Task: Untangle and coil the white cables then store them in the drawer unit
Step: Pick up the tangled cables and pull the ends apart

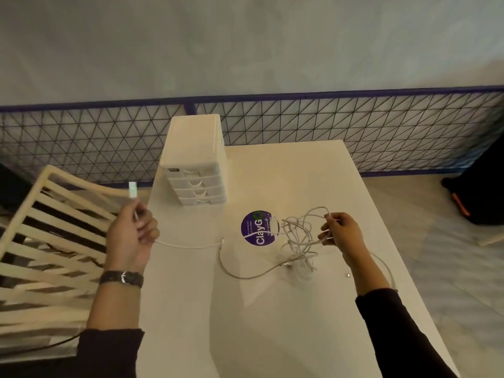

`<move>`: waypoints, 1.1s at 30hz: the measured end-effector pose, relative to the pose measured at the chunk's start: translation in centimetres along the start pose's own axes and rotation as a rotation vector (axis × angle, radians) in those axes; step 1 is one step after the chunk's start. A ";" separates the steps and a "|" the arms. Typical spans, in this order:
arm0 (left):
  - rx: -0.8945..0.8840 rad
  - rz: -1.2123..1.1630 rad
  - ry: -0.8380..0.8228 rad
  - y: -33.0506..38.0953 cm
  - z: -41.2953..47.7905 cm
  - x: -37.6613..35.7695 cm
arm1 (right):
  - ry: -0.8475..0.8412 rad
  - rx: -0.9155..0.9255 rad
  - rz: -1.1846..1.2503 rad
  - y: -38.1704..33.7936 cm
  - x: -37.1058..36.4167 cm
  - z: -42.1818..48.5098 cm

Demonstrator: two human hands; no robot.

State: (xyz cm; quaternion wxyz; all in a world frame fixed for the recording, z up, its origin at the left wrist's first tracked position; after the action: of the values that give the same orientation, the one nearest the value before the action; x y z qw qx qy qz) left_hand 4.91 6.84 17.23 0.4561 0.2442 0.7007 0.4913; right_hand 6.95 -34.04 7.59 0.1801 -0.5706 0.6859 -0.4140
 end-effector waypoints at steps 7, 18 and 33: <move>0.195 0.017 -0.097 -7.4 -3.5 -3.1 | 0.158 0.074 -0.218 4.6 -2.5 -0.4; 0.289 0.149 -0.201 -10.9 -6.4 -3.1 | -0.016 0.032 -0.584 7.9 -10.8 1.7; 0.266 0.067 0.116 -8.9 -0.9 8.0 | 0.061 0.173 -0.547 6.9 -6.2 3.4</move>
State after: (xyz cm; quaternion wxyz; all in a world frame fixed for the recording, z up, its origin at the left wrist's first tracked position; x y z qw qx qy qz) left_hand 1.31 9.22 6.01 0.3615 0.2970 0.7764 0.4223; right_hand 6.74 -29.44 -1.15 0.0894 -0.7042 0.4738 -0.5212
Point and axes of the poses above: each hand's wrist, its own z-axis towards the middle knuckle, its own x-axis out of the back of the hand, y = z × x, the point moved 6 cm from there along z, towards the middle knuckle, and after that the axes turned 14 degrees about -x, right-handed, at the moved point
